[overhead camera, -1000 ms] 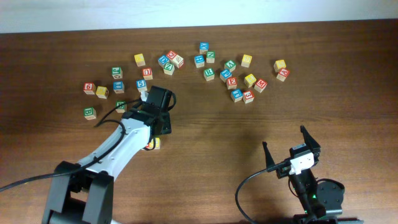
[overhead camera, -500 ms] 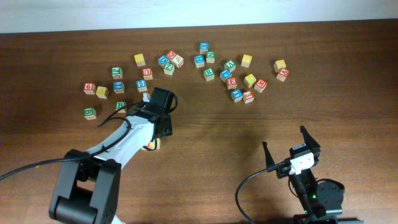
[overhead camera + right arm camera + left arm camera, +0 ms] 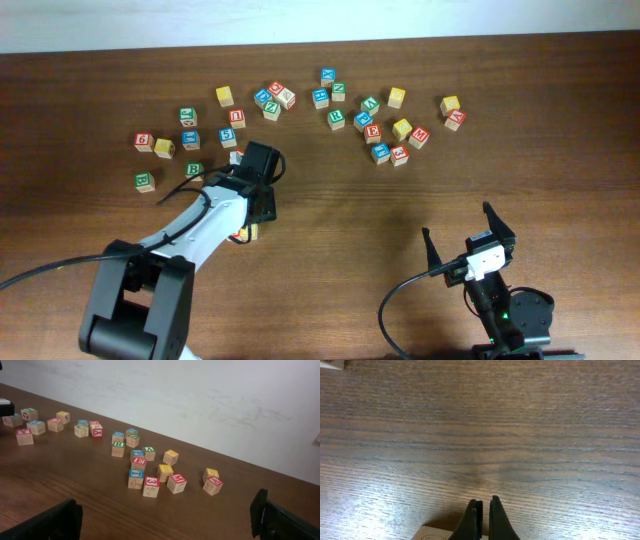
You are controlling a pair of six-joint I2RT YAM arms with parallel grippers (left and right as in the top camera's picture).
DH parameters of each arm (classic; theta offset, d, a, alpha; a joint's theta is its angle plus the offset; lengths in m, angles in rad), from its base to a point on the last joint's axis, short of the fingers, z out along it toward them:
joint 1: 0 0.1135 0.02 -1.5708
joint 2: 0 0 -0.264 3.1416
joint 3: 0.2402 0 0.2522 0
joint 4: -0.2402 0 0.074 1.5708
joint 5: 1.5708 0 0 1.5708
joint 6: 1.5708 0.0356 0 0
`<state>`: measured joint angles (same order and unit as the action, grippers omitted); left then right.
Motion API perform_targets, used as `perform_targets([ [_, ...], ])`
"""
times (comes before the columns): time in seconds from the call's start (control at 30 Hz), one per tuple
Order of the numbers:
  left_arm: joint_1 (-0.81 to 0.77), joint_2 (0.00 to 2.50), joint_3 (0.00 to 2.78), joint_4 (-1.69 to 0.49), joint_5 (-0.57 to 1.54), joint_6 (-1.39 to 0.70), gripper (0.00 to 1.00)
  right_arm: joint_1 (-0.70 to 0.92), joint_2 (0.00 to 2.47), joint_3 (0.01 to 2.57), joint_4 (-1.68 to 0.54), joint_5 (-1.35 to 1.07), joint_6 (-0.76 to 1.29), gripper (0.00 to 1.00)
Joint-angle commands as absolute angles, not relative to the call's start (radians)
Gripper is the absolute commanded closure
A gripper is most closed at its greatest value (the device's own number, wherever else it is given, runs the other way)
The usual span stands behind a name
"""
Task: Spell out ICRA
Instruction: 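Raise the left gripper away from the placed I and C blocks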
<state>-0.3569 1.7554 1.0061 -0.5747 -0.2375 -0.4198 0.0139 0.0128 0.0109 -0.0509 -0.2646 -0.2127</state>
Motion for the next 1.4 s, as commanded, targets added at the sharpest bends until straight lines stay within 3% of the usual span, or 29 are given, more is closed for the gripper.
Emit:
perform_targets([
  [0.0,-0.354,1.763,1.016,-0.581,-0.252,-0.433,1.0,0.02,0.006,0.006,-0.056,-0.277,-0.209,0.02],
  [1.03,-0.354,1.763,1.016,-0.625,-0.233,-0.433,1.0,0.02,0.006,0.006,-0.056,-0.277,-0.209,0.02],
  [1.37,-0.347,1.763,1.016,-0.504,-0.314,-0.433,0.96,0.02,0.006,0.006,-0.056,-0.277,-0.209,0.02],
])
